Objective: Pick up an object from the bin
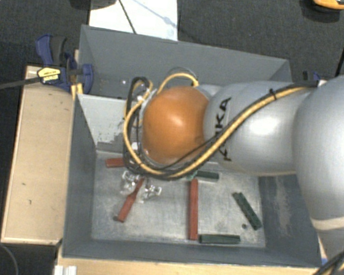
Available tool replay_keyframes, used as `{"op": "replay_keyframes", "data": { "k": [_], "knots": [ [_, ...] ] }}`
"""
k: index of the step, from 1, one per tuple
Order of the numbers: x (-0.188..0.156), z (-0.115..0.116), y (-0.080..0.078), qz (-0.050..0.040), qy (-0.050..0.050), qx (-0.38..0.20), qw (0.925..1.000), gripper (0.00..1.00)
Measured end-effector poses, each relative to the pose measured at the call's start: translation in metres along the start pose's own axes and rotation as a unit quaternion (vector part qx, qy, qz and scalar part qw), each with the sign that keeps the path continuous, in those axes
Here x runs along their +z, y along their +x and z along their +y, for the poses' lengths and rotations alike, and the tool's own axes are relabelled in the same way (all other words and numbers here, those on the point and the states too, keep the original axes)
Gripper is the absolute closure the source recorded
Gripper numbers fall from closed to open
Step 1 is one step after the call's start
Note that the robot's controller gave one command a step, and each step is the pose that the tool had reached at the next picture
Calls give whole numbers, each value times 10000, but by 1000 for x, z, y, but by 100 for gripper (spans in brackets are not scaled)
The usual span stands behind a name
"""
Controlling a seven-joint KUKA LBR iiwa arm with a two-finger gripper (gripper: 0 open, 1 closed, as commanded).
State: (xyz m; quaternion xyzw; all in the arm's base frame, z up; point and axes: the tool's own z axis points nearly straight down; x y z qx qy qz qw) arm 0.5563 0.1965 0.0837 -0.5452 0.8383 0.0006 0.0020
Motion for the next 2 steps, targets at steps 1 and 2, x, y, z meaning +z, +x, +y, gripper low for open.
{"op": "replay_keyframes", "data": {
  "k": [1, 2],
  "knots": [
    [-9, 1, 1, 16, -18, 10, 10000, 100],
    [-24, 1, 0, 15, -13, 12, 10000, 100]
  ]
}}
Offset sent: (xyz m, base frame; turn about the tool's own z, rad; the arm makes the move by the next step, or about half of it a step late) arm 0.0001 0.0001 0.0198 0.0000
